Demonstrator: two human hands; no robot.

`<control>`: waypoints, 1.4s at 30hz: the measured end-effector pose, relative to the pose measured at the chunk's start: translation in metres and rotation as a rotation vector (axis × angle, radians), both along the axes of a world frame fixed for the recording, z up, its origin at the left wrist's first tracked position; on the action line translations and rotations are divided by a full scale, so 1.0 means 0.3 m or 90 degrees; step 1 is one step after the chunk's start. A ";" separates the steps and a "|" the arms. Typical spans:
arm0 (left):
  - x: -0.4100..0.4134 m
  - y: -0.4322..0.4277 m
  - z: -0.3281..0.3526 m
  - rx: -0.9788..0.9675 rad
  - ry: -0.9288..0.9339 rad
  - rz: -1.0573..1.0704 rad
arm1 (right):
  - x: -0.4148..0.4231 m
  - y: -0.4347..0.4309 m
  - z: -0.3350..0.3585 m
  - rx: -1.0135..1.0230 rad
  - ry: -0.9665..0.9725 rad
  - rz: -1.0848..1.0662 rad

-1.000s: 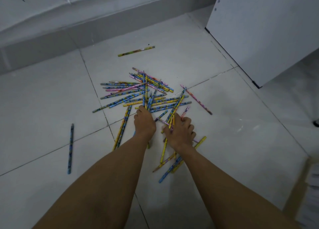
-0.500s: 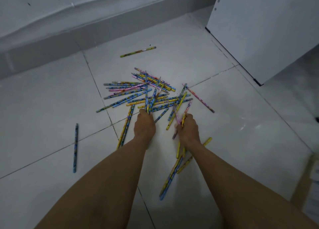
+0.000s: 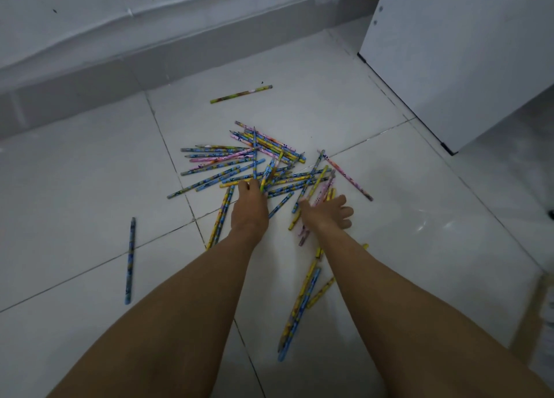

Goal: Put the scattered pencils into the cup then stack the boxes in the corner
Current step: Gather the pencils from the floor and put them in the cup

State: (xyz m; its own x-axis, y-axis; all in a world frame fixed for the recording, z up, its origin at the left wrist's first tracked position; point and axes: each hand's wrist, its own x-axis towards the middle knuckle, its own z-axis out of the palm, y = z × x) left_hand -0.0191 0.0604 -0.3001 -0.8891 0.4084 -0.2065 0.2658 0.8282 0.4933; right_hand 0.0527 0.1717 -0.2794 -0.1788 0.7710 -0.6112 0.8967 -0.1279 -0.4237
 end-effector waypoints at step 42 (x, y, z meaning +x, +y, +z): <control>-0.031 -0.108 0.037 0.072 -0.127 -0.045 | -0.098 -0.026 -0.067 0.101 -0.032 0.222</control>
